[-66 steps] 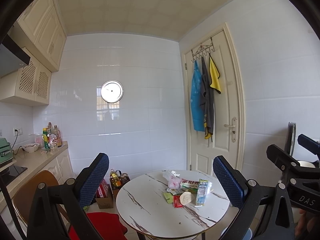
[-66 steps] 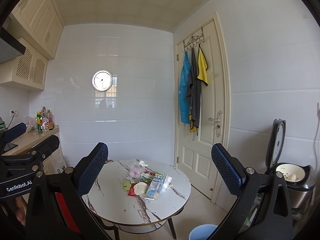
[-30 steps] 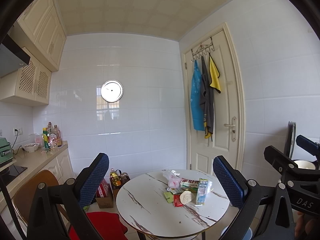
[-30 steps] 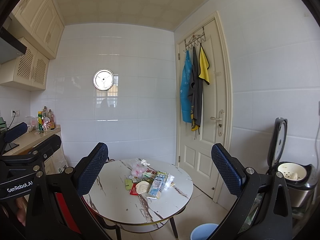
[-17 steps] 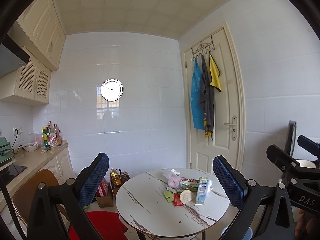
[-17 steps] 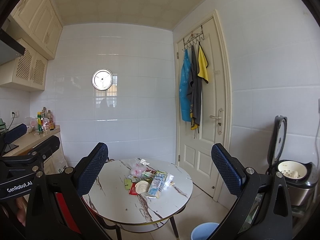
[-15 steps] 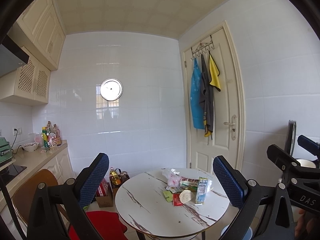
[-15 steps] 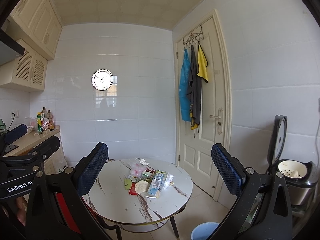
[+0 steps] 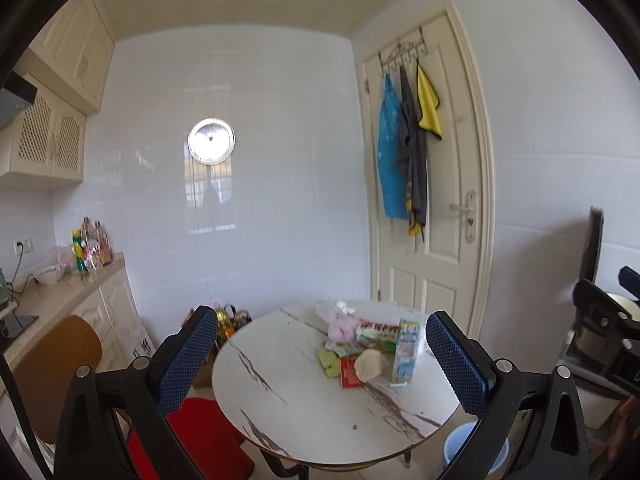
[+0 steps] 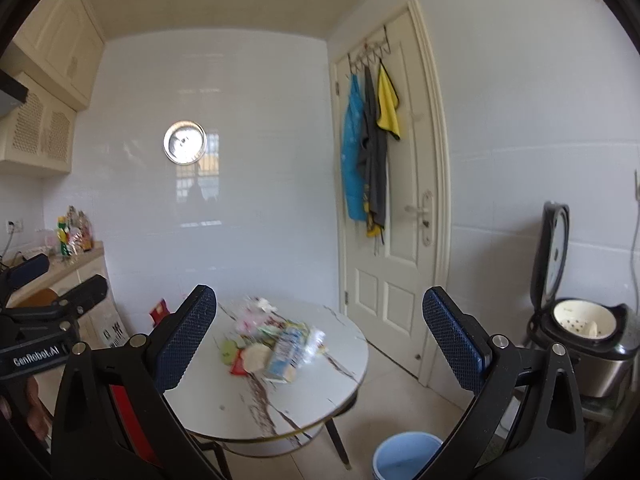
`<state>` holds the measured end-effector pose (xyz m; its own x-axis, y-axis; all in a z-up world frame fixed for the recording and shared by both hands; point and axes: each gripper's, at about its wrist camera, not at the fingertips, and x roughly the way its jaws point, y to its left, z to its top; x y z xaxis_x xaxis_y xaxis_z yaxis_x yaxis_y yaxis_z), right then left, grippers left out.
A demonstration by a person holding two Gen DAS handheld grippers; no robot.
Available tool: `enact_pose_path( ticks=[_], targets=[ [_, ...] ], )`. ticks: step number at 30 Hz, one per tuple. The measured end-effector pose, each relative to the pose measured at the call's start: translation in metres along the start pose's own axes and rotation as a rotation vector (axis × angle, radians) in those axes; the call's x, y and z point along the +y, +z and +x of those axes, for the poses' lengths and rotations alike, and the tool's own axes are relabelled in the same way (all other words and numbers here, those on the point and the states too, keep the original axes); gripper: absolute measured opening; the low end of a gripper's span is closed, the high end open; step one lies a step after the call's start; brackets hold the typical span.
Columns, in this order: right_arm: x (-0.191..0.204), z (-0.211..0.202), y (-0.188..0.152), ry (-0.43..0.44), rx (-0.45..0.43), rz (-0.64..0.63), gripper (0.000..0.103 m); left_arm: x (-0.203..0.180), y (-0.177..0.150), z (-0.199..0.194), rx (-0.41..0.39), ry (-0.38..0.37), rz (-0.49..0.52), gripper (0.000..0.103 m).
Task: Collect trash
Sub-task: 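Grasp the milk carton with the right tool while the left tool approaches the bread bun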
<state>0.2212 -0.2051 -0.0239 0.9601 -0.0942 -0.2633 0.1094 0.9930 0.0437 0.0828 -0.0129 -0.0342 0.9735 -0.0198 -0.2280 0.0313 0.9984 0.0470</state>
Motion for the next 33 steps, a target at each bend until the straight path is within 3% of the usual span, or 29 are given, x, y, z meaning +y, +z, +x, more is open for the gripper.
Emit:
enact_pose_path(
  ticks=[9,13,19,25,28,31,33],
  targets=[
    [-0.047,0.095,-0.06,-0.034,0.249,0.045,0.103,0.003,-0.029,0.131,0.289,-0.038,0.0,0.102],
    [-0.048,0.139,-0.083,-0.002,0.336,0.06,0.103,0.01,-0.028,0.182,0.379,-0.032,-0.002,0.102],
    [-0.006,0.225,-0.11,0.09,0.473,0.067,0.103,0.026,-0.034,0.233,0.429,0.003,0.006,0.102],
    [0.04,0.291,-0.134,0.116,0.554,0.035,0.102,0.042,-0.038,0.281,0.456,0.021,0.011,0.102],
    [0.051,0.316,-0.142,0.095,0.59,0.022,0.089,0.044,-0.042,0.296,0.46,0.001,0.005,0.102],
    [0.051,0.331,-0.149,0.093,0.62,0.023,0.056,0.04,-0.041,0.311,0.458,-0.038,0.016,0.102],
    [0.042,0.331,-0.15,0.142,0.622,0.057,0.048,0.036,-0.04,0.313,0.448,-0.067,0.027,0.102]
  ],
)
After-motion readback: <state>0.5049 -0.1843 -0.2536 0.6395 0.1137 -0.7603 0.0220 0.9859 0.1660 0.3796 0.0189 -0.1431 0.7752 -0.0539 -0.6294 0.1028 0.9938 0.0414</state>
